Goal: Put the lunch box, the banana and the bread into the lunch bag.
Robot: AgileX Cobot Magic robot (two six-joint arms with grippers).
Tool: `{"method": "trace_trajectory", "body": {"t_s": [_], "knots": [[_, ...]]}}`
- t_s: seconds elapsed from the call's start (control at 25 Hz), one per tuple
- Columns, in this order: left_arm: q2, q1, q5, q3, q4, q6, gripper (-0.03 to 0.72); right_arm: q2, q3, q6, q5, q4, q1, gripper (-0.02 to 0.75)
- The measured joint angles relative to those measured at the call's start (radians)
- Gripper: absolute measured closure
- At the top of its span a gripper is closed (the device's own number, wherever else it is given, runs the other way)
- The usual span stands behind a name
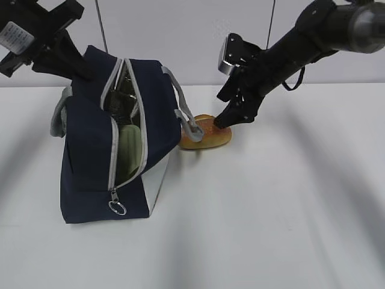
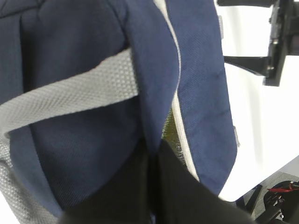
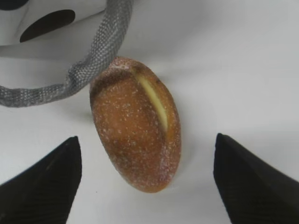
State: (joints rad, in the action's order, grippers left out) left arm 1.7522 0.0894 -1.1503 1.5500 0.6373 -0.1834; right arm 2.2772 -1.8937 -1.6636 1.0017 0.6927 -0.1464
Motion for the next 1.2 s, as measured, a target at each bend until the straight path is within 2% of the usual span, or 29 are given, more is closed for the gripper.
{"method": "trace_trajectory", "body": {"t_s": [0.32, 0.64, 0.76, 0.96, 1.08, 1.2], "knots": [[0.000, 0.000, 0.001, 0.000, -0.002, -0.007, 0.689, 0.078, -0.019, -0.019, -0.101, -0.016, -0.061, 0.079], [0.000, 0.000, 0.003, 0.000, -0.002, -0.010, 0.689, 0.139, -0.028, -0.021, -0.131, -0.020, -0.072, 0.084], [0.000, 0.000, 0.003, 0.000, -0.002, -0.011, 0.689, 0.143, -0.028, -0.021, -0.135, -0.020, -0.072, 0.136], [0.000, 0.000, 0.003, 0.000, -0.002, -0.011, 0.689, 0.144, -0.032, -0.021, -0.126, -0.016, -0.072, 0.290], [0.000, 0.000, 0.003, 0.000, -0.002, -0.011, 0.689, 0.141, -0.033, -0.016, -0.102, -0.025, -0.072, 0.311], [0.000, 0.000, 0.003, 0.000, -0.002, -0.011, 0.689, 0.113, -0.033, 0.045, -0.069, -0.108, -0.070, 0.312]]}}
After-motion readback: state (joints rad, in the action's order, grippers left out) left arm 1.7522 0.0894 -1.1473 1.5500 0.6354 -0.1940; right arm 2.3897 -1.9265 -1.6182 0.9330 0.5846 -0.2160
